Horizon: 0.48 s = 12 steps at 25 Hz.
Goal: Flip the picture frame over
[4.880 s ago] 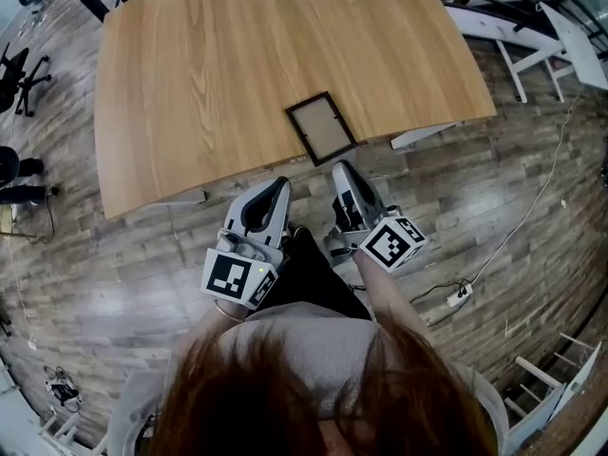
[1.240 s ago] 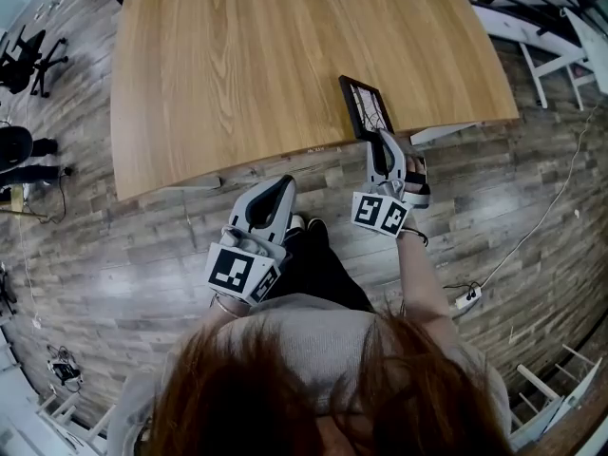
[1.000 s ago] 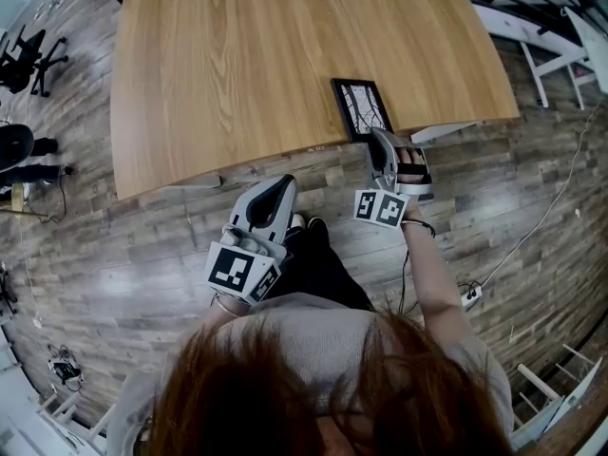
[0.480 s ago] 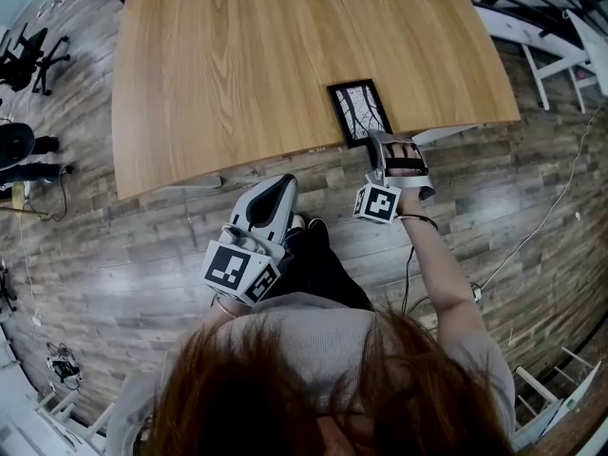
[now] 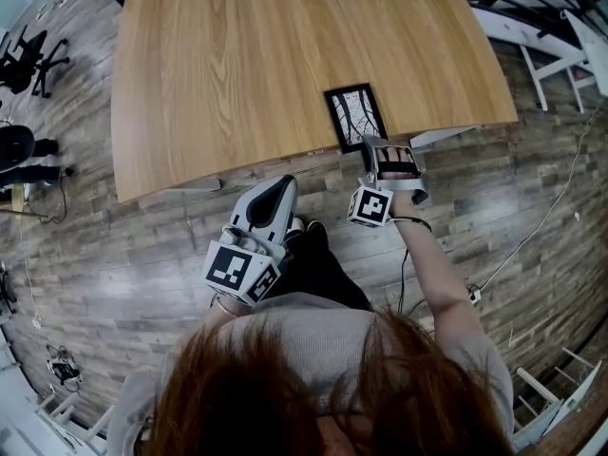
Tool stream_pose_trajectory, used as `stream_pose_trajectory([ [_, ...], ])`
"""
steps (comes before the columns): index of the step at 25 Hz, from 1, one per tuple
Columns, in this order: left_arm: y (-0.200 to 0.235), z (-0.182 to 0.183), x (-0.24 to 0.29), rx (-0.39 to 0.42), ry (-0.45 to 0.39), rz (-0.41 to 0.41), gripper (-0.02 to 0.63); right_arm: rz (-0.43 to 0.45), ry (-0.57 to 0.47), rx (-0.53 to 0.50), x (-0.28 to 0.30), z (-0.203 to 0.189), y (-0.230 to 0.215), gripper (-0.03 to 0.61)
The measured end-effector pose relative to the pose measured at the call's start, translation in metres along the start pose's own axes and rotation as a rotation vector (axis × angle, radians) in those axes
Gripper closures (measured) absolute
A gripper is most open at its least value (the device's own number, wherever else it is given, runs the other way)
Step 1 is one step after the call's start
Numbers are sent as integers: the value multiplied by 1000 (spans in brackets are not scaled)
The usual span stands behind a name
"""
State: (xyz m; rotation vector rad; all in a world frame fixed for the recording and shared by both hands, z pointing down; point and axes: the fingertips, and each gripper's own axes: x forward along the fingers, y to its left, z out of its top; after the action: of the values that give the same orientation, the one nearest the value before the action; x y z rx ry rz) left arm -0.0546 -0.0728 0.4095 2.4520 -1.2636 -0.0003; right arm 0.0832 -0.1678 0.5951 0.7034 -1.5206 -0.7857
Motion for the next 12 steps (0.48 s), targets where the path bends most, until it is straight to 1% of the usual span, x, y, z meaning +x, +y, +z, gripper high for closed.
stream_pose_trajectory([
  [2, 1, 0, 0, 0, 1, 2, 606, 9, -7, 25, 0, 1, 0, 484],
  [4, 2, 0, 0, 0, 1, 2, 606, 17, -16, 77, -1, 3, -1, 465],
  [5, 2, 1, 0, -1, 2, 1, 606, 17, -22, 106, -2, 5, -3, 446],
  [8, 3, 2, 2, 2, -1, 0, 606, 34, -36, 178, -4, 9, -7, 345],
  [9, 3, 2, 2, 4, -2, 0, 606, 44, -38, 197, -6, 10, -7, 330],
  [12, 1, 2, 0, 16, -3, 0, 606, 32, -36, 261, -20, 8, -13, 321],
])
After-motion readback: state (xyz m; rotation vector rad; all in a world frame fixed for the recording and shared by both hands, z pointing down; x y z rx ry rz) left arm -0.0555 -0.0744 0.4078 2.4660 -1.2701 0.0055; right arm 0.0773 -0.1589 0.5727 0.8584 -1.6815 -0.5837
